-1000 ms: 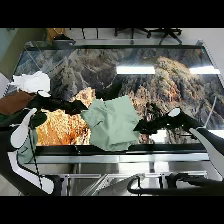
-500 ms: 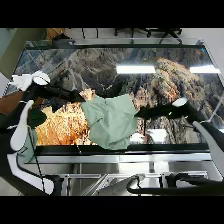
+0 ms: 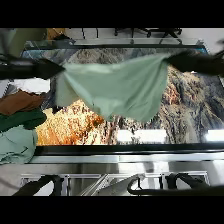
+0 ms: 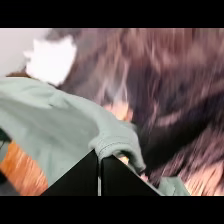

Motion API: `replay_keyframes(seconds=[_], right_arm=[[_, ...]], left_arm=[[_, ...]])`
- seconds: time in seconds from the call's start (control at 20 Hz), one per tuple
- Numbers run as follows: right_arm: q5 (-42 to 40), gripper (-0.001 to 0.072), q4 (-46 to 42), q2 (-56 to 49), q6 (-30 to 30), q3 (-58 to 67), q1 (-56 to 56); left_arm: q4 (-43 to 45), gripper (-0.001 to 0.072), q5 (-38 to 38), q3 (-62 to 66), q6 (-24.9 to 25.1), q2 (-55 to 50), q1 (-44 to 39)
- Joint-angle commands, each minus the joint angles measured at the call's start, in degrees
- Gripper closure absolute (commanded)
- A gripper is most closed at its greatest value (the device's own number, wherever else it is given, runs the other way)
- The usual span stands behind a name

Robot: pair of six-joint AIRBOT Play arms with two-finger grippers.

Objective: Fold the shirts.

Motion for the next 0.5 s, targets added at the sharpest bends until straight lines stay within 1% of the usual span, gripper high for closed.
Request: replay_keyframes(seconds=[0.0, 0.15, 0.25, 0.35, 0.45], right_arm=[[-2.08, 0.0695, -0.24, 7.98, -5.77, 9.81, -0.61], [-5.62, 0.0695, -2.45, 12.17, -8.68, 13.2, -0.61], [-7.65, 0.0695, -4.55, 12.96, -9.42, 14.1, -0.61], [-7.61, 0.0695, -6.12, 11.89, -9.38, 14.08, -0.61], [-6.49, 0.0695, -6.12, 8.5, -9.35, 14.03, -0.61]], left_arm=[[2.03, 0.0698, 2.16, 11.15, -1.05, 11.39, -1.49], [9.31, 0.0698, 4.92, 18.45, -3.39, 16.31, -1.53], [12.55, 0.0698, 4.98, 21.0, -3.45, 17.0, -1.44], [12.66, 0.0698, 4.87, 20.44, -3.43, 15.76, -0.66], [11.96, 0.0697, 4.87, 17.27, -3.37, 12.26, -0.39]])
